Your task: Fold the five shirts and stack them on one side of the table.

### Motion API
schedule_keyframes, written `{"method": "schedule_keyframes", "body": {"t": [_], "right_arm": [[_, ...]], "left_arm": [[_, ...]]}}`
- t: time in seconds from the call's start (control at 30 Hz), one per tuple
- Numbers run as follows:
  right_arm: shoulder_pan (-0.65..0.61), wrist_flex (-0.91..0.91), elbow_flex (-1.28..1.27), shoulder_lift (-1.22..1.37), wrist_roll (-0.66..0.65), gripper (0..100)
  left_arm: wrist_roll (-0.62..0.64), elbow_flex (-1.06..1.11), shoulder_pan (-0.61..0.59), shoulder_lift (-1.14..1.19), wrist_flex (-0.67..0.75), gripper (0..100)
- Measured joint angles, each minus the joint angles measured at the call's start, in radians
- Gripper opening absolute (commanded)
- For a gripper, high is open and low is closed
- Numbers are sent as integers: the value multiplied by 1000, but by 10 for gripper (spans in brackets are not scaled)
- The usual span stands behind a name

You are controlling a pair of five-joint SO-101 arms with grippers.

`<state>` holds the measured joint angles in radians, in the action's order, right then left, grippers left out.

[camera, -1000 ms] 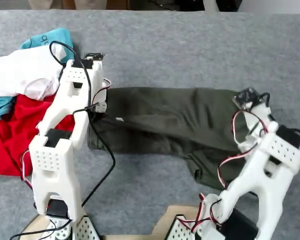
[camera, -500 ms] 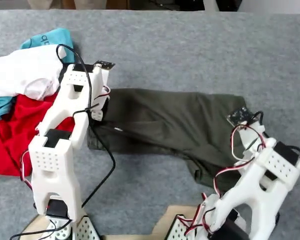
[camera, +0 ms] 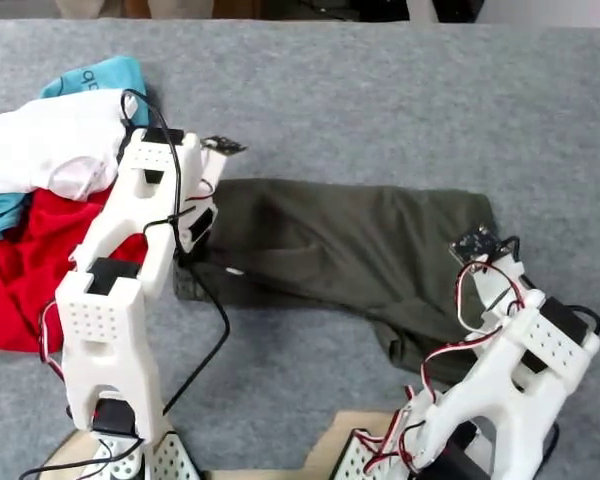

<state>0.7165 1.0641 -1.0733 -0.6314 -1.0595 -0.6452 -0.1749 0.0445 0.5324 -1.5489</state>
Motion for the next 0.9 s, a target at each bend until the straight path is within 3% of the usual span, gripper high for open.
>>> {"method": "schedule_keyframes", "body": {"t": [0.23, 0.57, 0.7, 0.8, 0.9], "right_arm": [[0, 0, 0, 0, -29, 5], [0, 0, -20, 0, -32, 14], [0, 0, -23, 0, -32, 145], [0, 0, -23, 0, -32, 246], [5, 0, -23, 0, -69, 275]], "left_arm": [[-51, 18, -11, 0, -28, 19], [-31, 34, -32, 0, -28, 19], [60, 37, 11, 0, -28, 40], [118, 37, 21, 0, -28, 144], [133, 37, 15, 0, -28, 194]]}}
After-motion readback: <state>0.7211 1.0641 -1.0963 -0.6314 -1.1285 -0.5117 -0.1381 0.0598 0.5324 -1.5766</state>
